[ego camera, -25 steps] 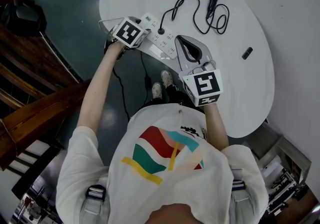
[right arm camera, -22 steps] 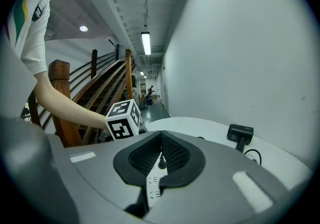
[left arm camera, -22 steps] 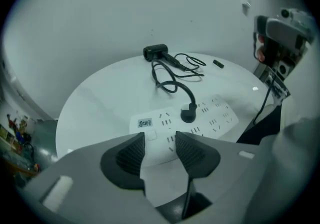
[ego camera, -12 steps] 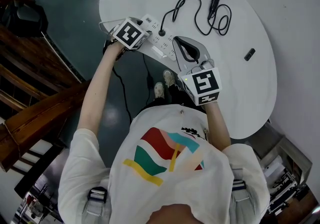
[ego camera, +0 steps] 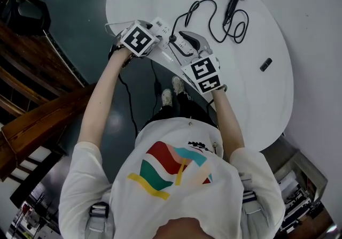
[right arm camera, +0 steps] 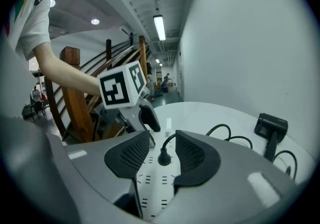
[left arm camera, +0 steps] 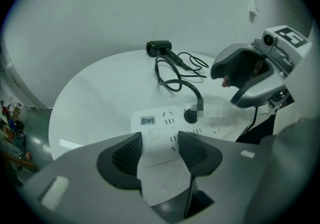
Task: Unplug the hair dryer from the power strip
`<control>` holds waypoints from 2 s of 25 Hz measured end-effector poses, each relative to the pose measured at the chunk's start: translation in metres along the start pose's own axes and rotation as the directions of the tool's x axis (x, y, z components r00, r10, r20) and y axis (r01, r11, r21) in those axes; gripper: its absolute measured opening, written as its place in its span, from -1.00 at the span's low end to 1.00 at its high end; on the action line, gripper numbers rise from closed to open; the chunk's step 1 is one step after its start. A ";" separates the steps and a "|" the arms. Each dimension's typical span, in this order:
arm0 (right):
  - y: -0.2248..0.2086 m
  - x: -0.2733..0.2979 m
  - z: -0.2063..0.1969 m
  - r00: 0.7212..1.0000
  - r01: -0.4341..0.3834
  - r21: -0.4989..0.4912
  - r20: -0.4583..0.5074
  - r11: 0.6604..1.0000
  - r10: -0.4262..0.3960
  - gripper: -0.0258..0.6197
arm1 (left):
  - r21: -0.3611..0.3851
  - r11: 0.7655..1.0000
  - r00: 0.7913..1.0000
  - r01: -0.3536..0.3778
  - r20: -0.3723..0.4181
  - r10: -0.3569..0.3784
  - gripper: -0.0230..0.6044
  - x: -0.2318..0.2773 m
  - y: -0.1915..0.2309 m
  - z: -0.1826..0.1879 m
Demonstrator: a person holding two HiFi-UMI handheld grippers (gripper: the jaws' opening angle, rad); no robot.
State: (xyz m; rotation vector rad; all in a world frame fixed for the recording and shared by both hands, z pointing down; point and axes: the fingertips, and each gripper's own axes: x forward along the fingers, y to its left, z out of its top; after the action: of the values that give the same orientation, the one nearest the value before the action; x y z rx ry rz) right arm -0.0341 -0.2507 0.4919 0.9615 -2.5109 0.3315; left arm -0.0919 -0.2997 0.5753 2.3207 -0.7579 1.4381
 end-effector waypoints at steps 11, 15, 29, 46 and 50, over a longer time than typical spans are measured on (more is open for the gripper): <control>-0.006 0.027 -0.026 0.998 -0.007 0.029 -0.055 1.000 0.009 -0.50 | -0.050 0.998 0.996 0.042 -0.074 -0.045 -0.19 0.005 -0.009 -0.014; -0.003 0.035 -0.034 0.997 -0.019 0.037 -0.072 0.999 0.022 -0.50 | -0.042 0.998 0.996 0.044 -0.074 -0.047 -0.19 0.007 -0.009 -0.011; -0.003 0.052 -0.037 0.991 0.024 -0.053 -0.130 0.998 -0.030 -0.71 | -0.035 0.998 0.993 0.050 -0.110 -0.054 -0.19 0.006 -0.009 -0.012; -0.013 0.037 -0.030 0.998 -0.028 0.069 -0.050 0.997 0.031 -0.73 | 0.000 0.994 0.963 0.108 -0.247 -0.105 -0.19 0.010 -0.022 0.000; -0.055 0.003 0.079 0.934 -0.069 0.262 0.356 0.963 -0.030 -0.72 | 0.069 0.996 0.984 0.050 -0.172 -0.037 -0.19 0.010 -0.009 0.017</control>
State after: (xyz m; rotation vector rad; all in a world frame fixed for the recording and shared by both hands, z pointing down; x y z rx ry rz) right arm -0.0224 -0.3217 0.4272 1.1951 -2.8578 0.5640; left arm -0.0712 -0.3039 0.5771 2.2156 -0.6130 1.6444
